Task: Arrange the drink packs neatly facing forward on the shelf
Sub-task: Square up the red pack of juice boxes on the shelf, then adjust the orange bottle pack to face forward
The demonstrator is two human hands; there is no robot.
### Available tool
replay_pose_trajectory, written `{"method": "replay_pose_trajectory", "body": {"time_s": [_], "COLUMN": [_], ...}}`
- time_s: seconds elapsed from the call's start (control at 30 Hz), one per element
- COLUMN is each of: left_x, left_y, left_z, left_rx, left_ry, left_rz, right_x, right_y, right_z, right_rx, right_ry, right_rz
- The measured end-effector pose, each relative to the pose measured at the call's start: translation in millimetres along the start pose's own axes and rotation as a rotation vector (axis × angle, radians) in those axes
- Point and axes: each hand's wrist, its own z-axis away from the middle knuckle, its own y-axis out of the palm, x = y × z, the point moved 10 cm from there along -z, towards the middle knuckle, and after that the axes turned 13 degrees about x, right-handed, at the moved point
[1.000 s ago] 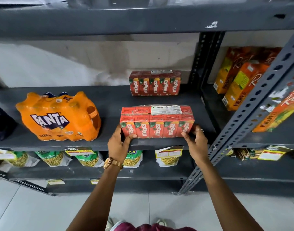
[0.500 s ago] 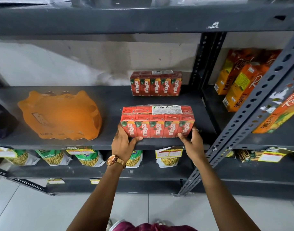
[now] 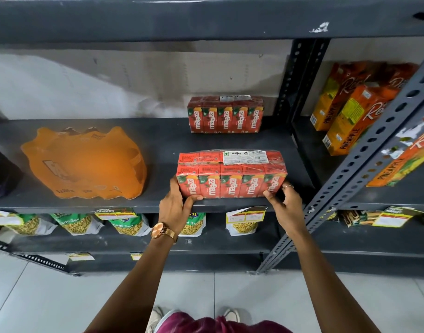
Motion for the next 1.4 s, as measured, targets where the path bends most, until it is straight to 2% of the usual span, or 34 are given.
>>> {"method": "replay_pose_trajectory", "body": {"time_s": [0.17,0.27,0.33,0.4,0.5,0.57,0.63,0.7,0.77,0.8,0.87,0.93,1.0,1.13,1.4], "left_x": [-3,-4,-8,-21,-8,33,91,126,177,197,220,227,235,235,235], "left_y": [-3,0,-8,-35,-115,-160,-204,-213,-229,-229,-229,-223,-220,-219,-226], "left_z": [2,3,9,25,61,68,67,58,44,35,17,9,6,7,10], "left_rx": [0.017,0.092,0.091,-0.06,-0.489,-0.614,-0.642,-0.557,-0.403,-0.306,-0.11,0.029,0.078,0.106,0.108], "left_ry": [-0.026,-0.007,0.044,0.158,0.29,0.245,0.149,0.077,-0.024,-0.064,-0.086,-0.103,-0.103,-0.067,-0.051], "left_rz": [0.033,0.207,0.308,0.199,0.023,0.06,0.078,0.09,0.175,0.254,0.246,0.164,0.154,0.202,0.213], "right_x": [1,0,12,37,102,137,175,183,185,182,178,175,169,157,153], "right_y": [0,8,7,-1,31,76,146,198,259,279,308,319,321,327,325], "right_z": [0,6,20,45,84,94,88,65,35,21,-1,-9,-10,-13,-7], "right_rx": [0.001,0.023,-0.105,-0.338,-0.579,-0.569,-0.402,-0.165,0.028,0.097,0.183,0.185,0.13,0.104,0.111], "right_ry": [0.027,0.082,0.021,-0.129,-0.426,-0.557,-0.622,-0.539,-0.39,-0.293,-0.188,-0.176,-0.152,-0.072,-0.064], "right_rz": [0.015,-0.061,-0.2,-0.158,0.053,0.063,0.003,-0.007,-0.014,-0.022,-0.087,-0.106,-0.089,-0.047,-0.021]}}
